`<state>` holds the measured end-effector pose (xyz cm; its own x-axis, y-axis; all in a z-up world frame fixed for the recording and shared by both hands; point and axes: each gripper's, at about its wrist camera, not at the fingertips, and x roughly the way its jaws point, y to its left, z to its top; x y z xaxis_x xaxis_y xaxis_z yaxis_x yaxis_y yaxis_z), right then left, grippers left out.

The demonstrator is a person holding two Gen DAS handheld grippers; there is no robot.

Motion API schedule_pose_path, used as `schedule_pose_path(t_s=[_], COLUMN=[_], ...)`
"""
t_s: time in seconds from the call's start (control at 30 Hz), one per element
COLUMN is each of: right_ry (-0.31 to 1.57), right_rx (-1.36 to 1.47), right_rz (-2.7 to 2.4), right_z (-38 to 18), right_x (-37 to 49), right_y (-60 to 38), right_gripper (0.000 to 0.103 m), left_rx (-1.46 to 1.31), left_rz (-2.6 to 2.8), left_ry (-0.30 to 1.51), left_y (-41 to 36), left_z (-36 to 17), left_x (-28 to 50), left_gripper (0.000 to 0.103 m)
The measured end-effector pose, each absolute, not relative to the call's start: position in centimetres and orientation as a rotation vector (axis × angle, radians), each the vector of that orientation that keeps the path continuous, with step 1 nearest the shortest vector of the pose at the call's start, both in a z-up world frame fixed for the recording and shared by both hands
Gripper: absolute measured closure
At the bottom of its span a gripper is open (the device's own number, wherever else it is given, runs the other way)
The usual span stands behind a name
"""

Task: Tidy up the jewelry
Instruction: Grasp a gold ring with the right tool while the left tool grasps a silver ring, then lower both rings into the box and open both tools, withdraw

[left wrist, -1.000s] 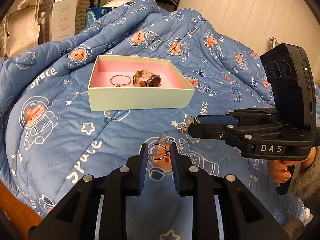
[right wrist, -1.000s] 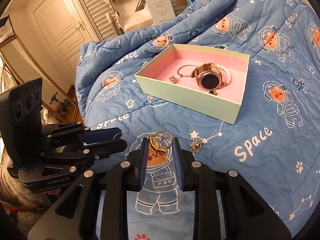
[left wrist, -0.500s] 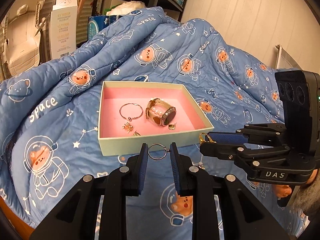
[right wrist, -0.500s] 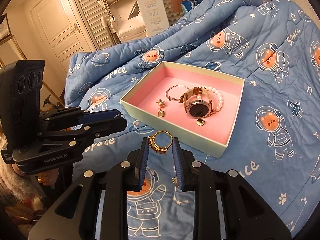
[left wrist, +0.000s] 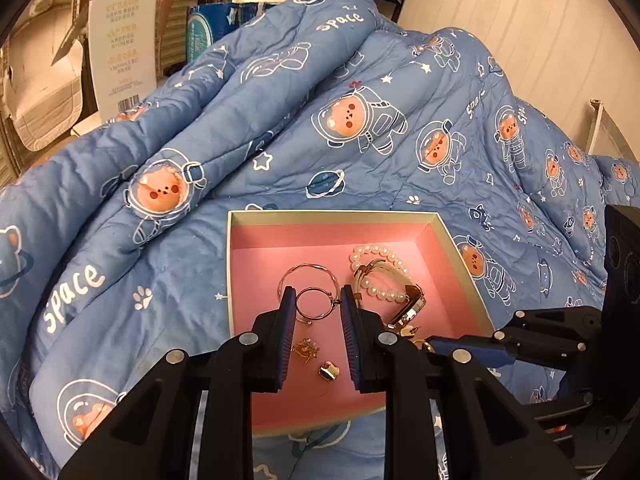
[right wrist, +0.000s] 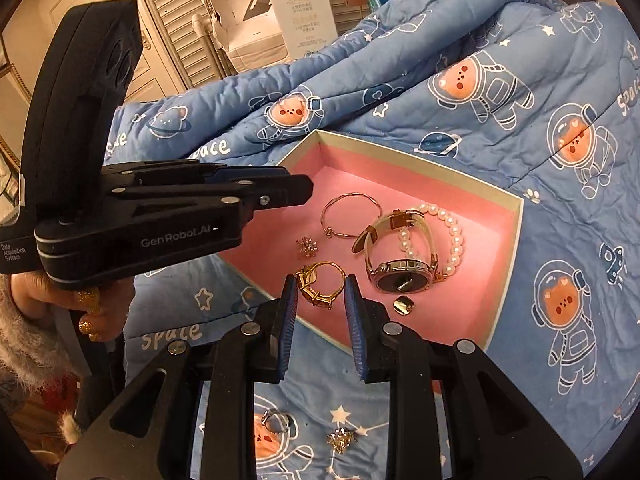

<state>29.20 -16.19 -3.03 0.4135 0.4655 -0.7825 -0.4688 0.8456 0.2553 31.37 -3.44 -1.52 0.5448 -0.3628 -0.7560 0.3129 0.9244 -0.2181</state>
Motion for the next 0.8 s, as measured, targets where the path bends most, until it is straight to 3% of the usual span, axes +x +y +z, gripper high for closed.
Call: schedule_pose_path(t_s=[0.37,0.8], right_ry=[1.115,1.224], right_rx=[0.054,0.129], right_rz=[0.556,0.477], right_z=[-5.0,-6.9], right_x=[31.6,33.7], right_y=[-14.8,-13.9], right_gripper=[0.078,0.078], left_rx=[-0.124,-0.034], left_rz=[-0.417,-0.380], left_ry=[1.069,1.103], left_y=[-4.6,-6.3], left_z=[-4.1,-4.8], left_x=[35.4,36.1], left_gripper=[0.081,0.081])
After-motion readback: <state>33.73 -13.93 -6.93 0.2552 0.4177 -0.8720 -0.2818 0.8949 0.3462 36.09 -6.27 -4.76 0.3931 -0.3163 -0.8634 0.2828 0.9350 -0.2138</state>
